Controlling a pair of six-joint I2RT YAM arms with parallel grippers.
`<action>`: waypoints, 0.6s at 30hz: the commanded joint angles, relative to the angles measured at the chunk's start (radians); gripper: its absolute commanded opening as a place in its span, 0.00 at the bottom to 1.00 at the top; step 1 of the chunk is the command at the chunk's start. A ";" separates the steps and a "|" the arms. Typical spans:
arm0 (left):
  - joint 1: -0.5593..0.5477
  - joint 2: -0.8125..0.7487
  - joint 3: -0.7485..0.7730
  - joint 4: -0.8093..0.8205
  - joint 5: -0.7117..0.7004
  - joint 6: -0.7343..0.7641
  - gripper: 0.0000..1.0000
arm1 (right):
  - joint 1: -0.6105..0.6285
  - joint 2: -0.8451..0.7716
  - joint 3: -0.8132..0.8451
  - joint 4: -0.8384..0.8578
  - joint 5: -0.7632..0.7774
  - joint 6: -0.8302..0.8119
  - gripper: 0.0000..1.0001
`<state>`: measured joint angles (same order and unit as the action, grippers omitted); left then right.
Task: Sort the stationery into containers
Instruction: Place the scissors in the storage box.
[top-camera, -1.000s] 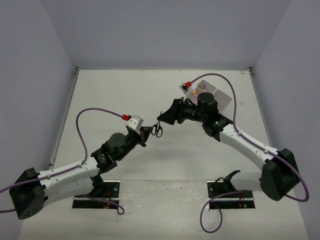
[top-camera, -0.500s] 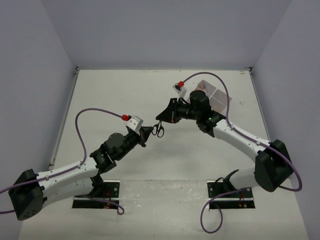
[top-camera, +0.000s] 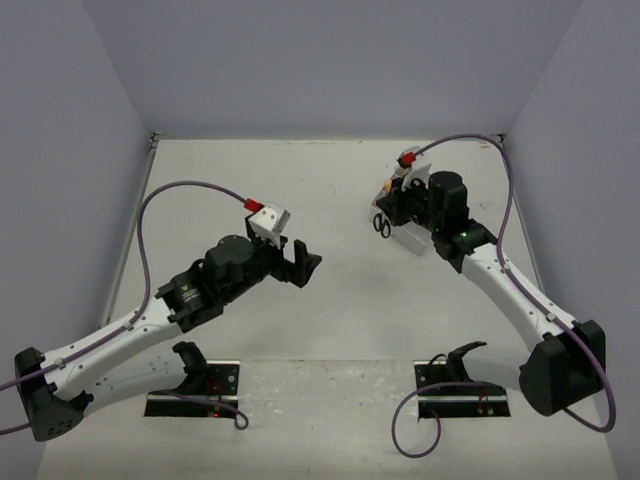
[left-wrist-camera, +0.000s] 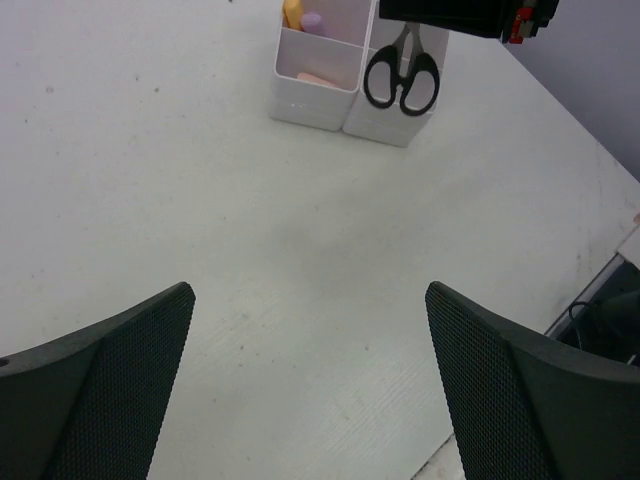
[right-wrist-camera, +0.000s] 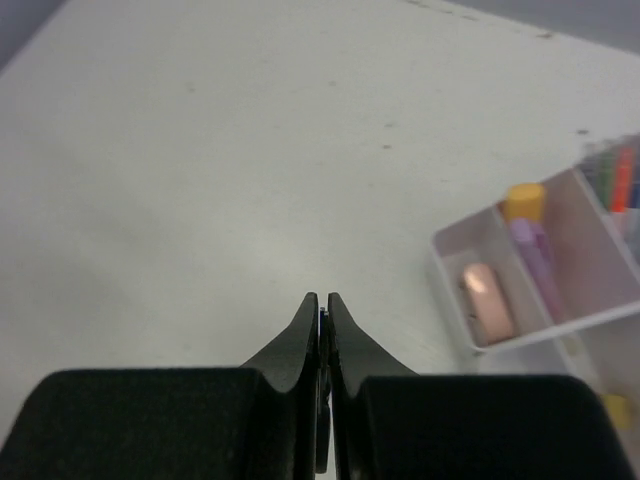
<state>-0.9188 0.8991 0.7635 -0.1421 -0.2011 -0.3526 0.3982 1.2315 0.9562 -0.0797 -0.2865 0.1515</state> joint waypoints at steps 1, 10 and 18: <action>-0.002 -0.152 0.088 -0.310 0.026 0.000 1.00 | -0.039 -0.064 -0.050 -0.013 0.212 -0.378 0.00; -0.003 -0.384 0.013 -0.349 0.033 0.111 1.00 | -0.119 0.000 -0.107 0.040 0.205 -0.561 0.00; -0.003 -0.483 -0.072 -0.274 0.102 0.106 1.00 | -0.156 0.120 -0.048 0.040 0.157 -0.618 0.00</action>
<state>-0.9188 0.4368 0.7110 -0.4433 -0.1455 -0.2704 0.2578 1.2955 0.8516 -0.0802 -0.1004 -0.3972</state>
